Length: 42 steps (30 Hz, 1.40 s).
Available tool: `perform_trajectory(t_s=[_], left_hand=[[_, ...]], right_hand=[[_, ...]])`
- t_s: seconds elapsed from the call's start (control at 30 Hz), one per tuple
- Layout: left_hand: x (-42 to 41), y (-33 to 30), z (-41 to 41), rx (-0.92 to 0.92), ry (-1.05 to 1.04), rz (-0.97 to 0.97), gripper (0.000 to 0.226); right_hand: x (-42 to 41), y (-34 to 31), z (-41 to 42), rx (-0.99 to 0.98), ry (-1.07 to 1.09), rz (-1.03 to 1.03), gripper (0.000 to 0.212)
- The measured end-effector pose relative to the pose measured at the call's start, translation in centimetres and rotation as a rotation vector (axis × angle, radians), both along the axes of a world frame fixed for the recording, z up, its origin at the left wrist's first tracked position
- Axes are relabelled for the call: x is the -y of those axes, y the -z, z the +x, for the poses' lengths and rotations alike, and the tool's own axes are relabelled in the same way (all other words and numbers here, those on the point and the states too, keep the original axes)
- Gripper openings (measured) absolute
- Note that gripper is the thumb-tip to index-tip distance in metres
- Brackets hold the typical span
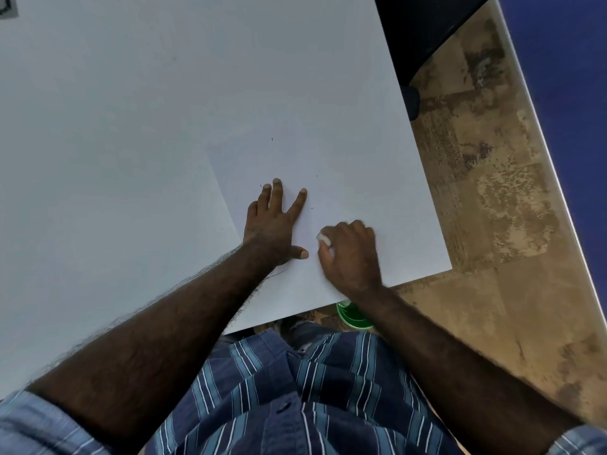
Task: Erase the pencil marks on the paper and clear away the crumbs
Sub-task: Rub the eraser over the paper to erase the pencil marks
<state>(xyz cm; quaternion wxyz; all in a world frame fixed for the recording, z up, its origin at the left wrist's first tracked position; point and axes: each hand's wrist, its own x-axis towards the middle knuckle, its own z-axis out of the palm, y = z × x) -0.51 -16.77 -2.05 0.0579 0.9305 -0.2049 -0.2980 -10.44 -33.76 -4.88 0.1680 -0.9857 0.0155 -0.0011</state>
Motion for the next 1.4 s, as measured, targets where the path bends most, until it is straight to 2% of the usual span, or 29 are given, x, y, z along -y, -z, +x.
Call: perform_trajectory(t_s=[0.1,0.27,0.43,0.47,0.57,0.63,0.83,1.07,1.13,1.3,1.4], left_hand=[[0.0,0.0,0.0,0.002,0.001,0.001,0.134],[-0.1,0.1,-0.1,0.008,-0.025,-0.020,0.137],[0.0,0.1,-0.1,0.011,-0.029,-0.013,0.139],[0.0,0.1,-0.1,0.015,-0.029,-0.010,0.139],[0.0,0.0,-0.1,0.020,-0.029,-0.005,0.139],[0.0,0.0,-0.1,0.015,-0.026,-0.012,0.138],[-0.1,0.2,-0.1,0.014,-0.029,-0.017,0.138],[0.0,0.1,0.0,0.007,-0.028,-0.013,0.139],[0.1,0.1,-0.1,0.011,-0.030,-0.011,0.138],[0.0,0.2,-0.1,0.010,-0.031,-0.022,0.138],[0.0,0.1,-0.1,0.019,-0.032,-0.011,0.138]], right_hand=[[-0.4,-0.2,-1.0,-0.016,-0.146,-0.041,0.020],[1.3,-0.2,1.6,0.027,0.041,-0.009,0.019],[0.1,-0.4,2.1,0.041,-0.273,-0.084,0.021],[0.4,-0.5,2.8,0.050,-0.267,-0.105,0.019],[1.9,-0.5,5.5,0.053,-0.044,-0.128,0.014],[2.1,-0.7,5.9,0.047,0.032,-0.109,0.014],[-1.1,-1.1,0.9,-0.017,-0.292,-0.100,0.018],[0.0,-0.5,5.4,0.028,0.054,-0.095,0.017],[-0.7,-0.6,4.4,0.033,0.044,-0.087,0.017],[-1.2,-0.8,1.5,0.004,-0.188,-0.095,0.019],[0.1,-0.6,4.7,0.056,-0.087,-0.116,0.016]])
